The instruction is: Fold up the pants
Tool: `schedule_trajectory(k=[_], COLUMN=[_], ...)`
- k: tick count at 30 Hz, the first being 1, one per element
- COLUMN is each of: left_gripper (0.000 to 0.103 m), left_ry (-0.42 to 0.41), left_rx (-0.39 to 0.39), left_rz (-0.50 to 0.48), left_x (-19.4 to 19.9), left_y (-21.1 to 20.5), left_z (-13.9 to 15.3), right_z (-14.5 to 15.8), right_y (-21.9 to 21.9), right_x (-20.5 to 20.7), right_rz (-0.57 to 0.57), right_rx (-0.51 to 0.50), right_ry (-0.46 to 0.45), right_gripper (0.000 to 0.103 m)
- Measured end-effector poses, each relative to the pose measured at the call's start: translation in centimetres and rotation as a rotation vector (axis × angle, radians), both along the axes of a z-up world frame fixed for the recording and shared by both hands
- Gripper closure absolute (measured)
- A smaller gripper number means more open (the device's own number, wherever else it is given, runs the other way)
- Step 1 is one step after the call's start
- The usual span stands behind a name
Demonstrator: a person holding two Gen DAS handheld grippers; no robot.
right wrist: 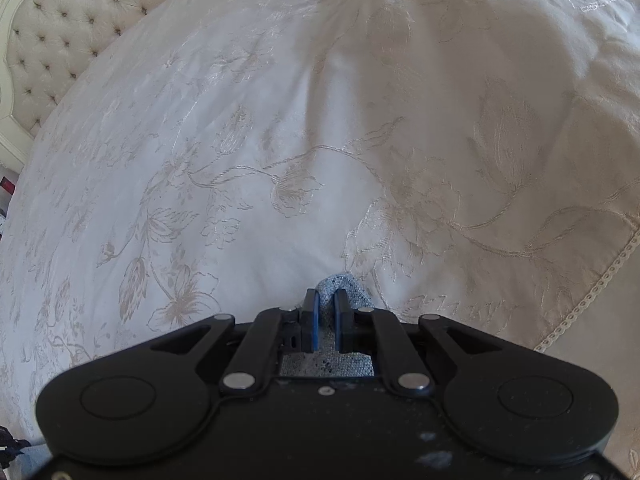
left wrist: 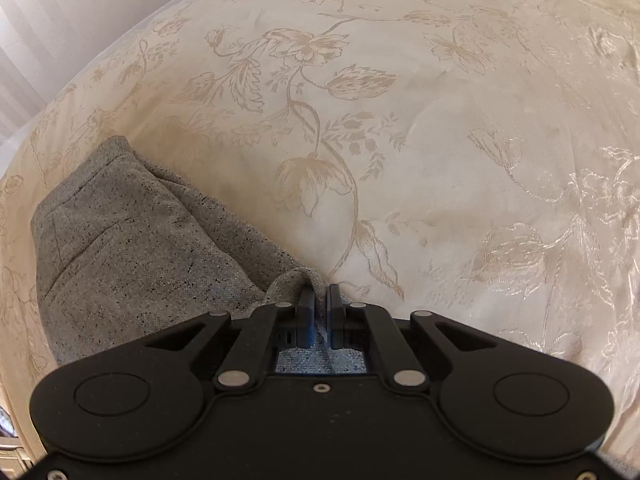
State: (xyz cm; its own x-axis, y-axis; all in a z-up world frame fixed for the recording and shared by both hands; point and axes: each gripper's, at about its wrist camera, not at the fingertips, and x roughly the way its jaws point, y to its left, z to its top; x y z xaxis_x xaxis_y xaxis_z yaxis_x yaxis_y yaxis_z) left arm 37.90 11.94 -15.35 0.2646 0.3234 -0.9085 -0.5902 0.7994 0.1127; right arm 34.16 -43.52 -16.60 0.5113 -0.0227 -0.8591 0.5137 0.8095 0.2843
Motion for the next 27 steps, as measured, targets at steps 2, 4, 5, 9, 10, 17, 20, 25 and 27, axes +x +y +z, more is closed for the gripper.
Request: schedule_trajectory(k=[2, 4, 5, 9, 10, 17, 20, 25, 27], left_gripper=[0.095, 0.095, 0.095, 0.095, 0.095, 0.080, 0.079, 0.079, 0.079], left_ry=[0.006, 0.007, 0.007, -0.005, -0.007, 0.073, 0.043, -0.015, -0.020], left_rx=[0.005, 0.014, 0.015, 0.005, 0.000, 0.091, 0.117, 0.180, 0.223], left_rz=[0.001, -0.001, -0.001, 0.022, 0.031, -0.188, -0.273, -0.329, -0.349], left_x=[0.3, 0.5, 0.7, 1.0, 1.1, 1.0, -0.7, -3.5, -4.1], left_y=[-0.1, -0.1, -0.1, 0.3, 0.4, -1.3, -1.4, -2.7, -3.5], left_z=[-0.3, -0.5, -0.6, -1.0, -1.1, -1.2, 0.7, 3.2, 3.6], right_z=[-0.3, -0.7, -0.9, -1.4, -1.6, -0.5, 1.8, 3.6, 3.5], right_y=[-0.1, -0.2, -0.4, -0.5, -0.6, -1.2, -1.8, -2.5, -2.3], right_x=[0.2, 0.3, 0.4, 0.7, 0.8, -0.1, -1.9, -6.2, -8.1], right_rz=[-0.002, -0.012, -0.019, -0.022, -0.019, 0.020, 0.038, 0.037, 0.043], right_rx=[0.000, 0.000, 0.004, -0.006, -0.006, -0.004, -0.027, -0.006, -0.023], right_ry=[0.005, 0.010, 0.010, 0.009, 0.010, -0.010, -0.050, -0.053, -0.028], right_gripper=[0.095, 0.095, 0.095, 0.095, 0.095, 0.080, 0.079, 0.077, 0.077])
